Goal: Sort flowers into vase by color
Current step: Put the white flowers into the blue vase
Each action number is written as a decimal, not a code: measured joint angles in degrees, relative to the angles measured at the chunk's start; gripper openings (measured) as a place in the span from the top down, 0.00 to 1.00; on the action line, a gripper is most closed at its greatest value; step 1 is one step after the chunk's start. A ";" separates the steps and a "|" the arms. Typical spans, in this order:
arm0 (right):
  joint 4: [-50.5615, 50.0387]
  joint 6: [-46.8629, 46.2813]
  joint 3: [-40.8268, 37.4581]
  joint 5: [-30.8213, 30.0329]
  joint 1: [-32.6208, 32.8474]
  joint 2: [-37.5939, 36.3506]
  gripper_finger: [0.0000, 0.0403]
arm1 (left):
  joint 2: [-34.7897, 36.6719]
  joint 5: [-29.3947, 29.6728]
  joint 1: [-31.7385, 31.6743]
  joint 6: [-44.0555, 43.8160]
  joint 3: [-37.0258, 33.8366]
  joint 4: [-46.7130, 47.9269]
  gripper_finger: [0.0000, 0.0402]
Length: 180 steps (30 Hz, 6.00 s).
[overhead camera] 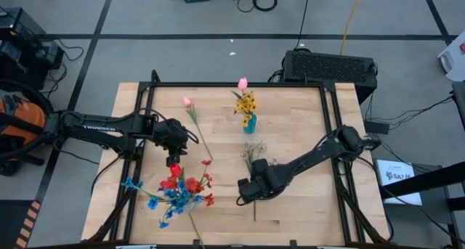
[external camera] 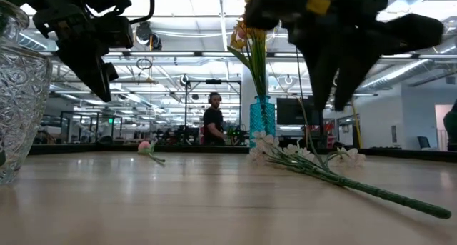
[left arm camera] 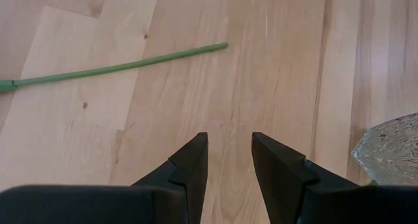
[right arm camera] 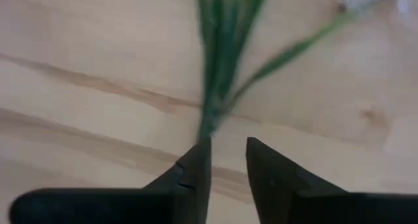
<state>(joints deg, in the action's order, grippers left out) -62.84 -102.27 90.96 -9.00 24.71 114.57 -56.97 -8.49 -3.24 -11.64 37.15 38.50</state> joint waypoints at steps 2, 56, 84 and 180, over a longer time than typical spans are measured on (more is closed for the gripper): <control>0.30 -1.24 0.00 1.59 0.11 1.46 0.73 | 0.00 0.00 0.00 0.00 0.00 0.02 0.69; -21.78 -10.20 -18.35 -16.81 8.78 -27.70 1.00 | 10.27 2.97 -0.05 4.61 10.84 15.56 0.69; 12.14 2.29 -43.71 -35.20 2.64 -47.04 1.00 | 29.14 -5.81 -12.57 10.13 -4.84 -12.41 0.69; 133.12 94.60 -64.65 39.15 -56.85 -26.62 1.00 | 29.70 3.02 -12.37 3.37 -9.73 -22.03 0.69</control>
<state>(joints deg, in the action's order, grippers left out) 70.28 -7.66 26.30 30.15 -32.14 87.94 -27.27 -5.48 -15.62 -8.27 27.42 16.47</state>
